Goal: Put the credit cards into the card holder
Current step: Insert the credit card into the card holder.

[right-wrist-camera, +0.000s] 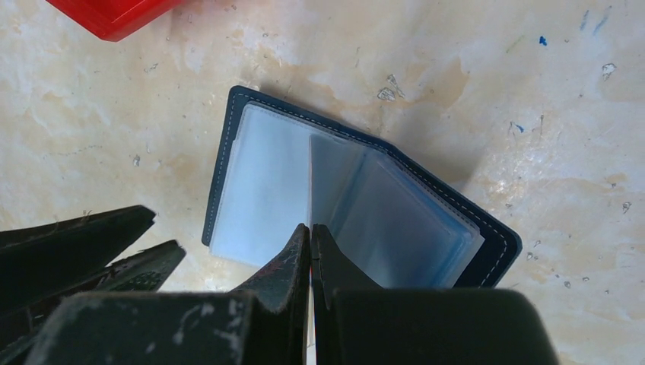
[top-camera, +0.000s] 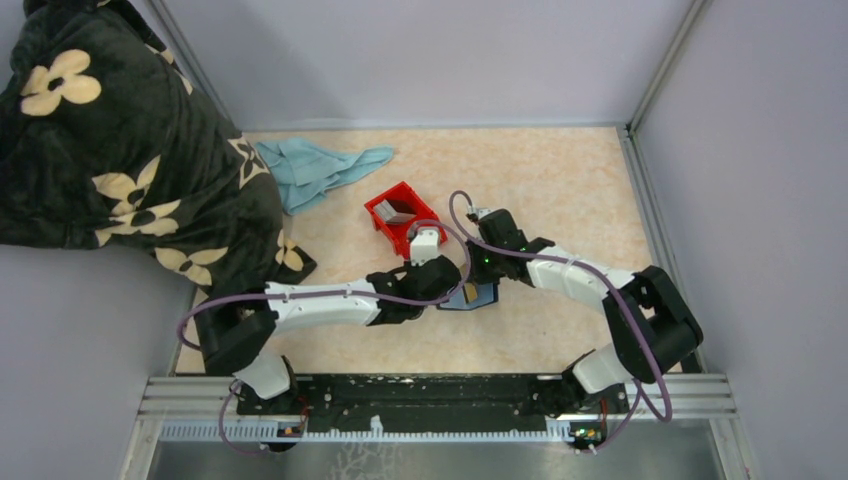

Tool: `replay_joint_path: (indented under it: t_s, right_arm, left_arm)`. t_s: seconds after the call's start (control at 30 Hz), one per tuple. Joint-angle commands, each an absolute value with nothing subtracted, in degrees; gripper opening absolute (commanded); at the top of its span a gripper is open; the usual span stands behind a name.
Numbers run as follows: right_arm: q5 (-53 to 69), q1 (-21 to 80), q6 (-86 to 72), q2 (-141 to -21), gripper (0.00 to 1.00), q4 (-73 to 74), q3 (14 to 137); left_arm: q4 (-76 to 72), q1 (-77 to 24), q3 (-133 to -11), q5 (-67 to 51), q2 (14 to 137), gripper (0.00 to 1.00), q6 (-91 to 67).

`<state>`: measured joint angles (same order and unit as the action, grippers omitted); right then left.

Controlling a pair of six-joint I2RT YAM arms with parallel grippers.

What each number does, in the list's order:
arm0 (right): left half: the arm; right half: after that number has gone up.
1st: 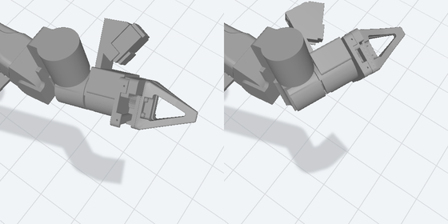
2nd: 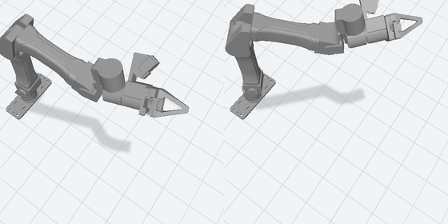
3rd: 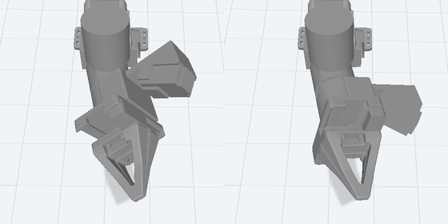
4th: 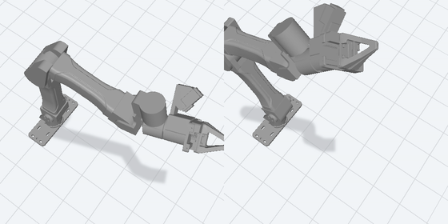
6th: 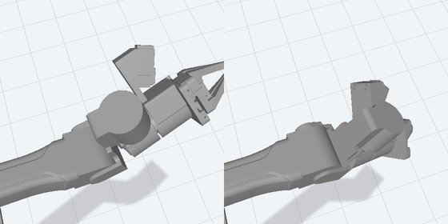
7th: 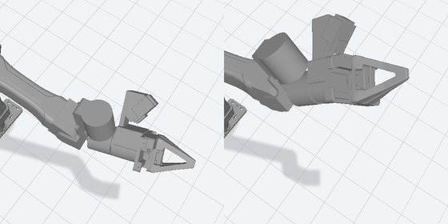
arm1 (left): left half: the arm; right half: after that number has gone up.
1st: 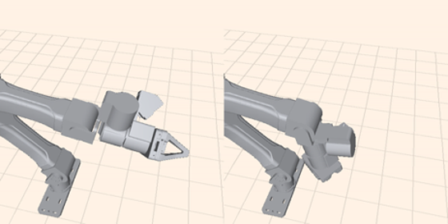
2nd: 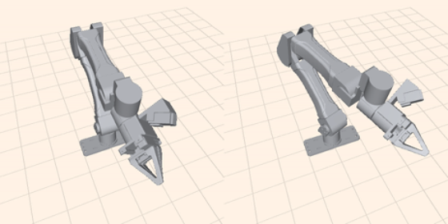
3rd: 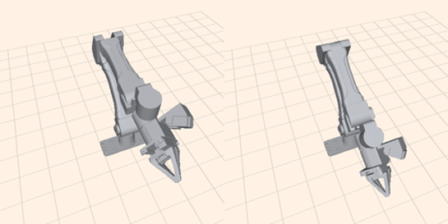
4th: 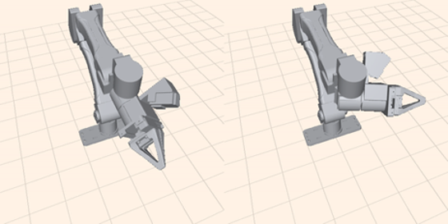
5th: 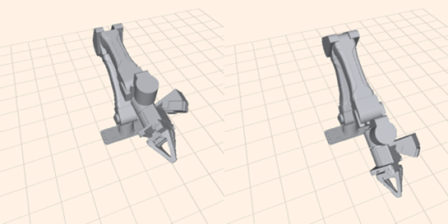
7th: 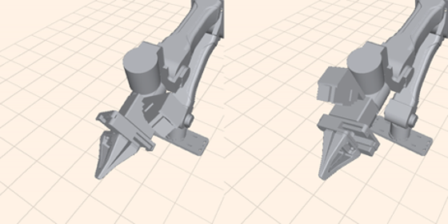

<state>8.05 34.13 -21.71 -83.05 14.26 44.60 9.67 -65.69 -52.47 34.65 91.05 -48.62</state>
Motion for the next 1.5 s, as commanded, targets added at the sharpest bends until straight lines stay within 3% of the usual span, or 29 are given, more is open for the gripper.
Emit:
replay_joint_path:
  t_s: [0.0, 0.6, 1.47]
  right_arm:
    - [6.4, 34.9, -22.2, -80.8, 0.0, 12.6, 44.0]
    - [5.0, 33.8, -24.1, -77.7, 0.0, 12.0, 43.4]
    - [10.2, 29.5, -31.9, -78.0, 0.0, 4.8, 35.7]
  left_arm:
    - [6.4, -64.0, -56.3, 30.6, 95.4, 0.33, -42.2]
    - [6.9, -62.4, -54.2, 25.4, 104.2, 0.28, -46.8]
    - [9.0, -62.1, -49.1, 25.4, 102.1, 0.27, -51.6]
